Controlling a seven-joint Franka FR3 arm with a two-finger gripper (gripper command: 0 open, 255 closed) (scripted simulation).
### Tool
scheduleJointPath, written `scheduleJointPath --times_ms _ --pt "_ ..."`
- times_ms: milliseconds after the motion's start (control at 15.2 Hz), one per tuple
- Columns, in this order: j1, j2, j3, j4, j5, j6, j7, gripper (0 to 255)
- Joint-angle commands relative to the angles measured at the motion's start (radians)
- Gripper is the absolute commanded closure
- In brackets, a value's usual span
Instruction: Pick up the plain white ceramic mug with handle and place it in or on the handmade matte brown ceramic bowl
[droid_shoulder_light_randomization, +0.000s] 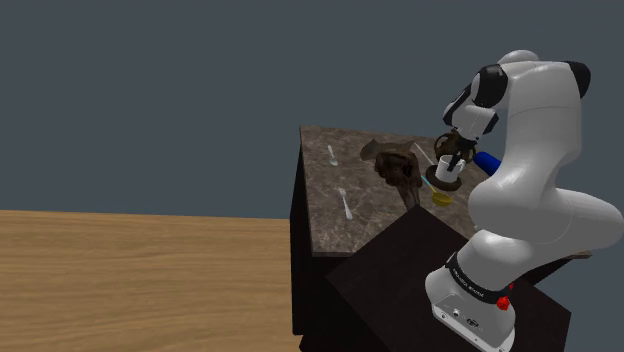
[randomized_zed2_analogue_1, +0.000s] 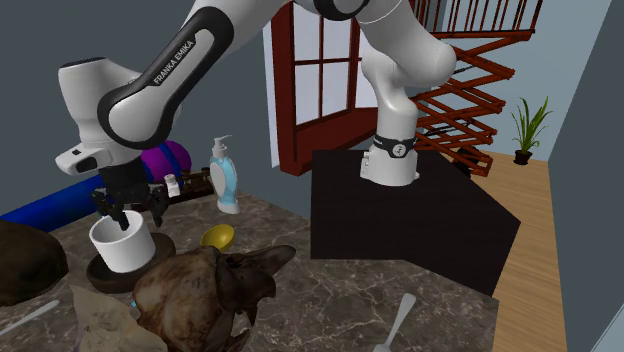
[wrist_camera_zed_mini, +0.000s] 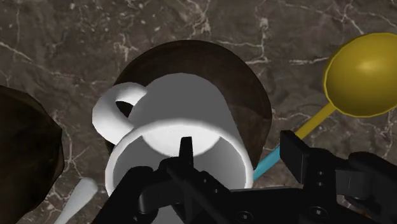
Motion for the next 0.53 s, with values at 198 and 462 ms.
scheduleJointPath --times_ms 198,462 --pt "0.0 0.0 0.0 0.0 0.0 0.0 0.0 0" --pt "0.023 -0.084 -0.028 -0.009 -0.029 -0.075 0.016 0"
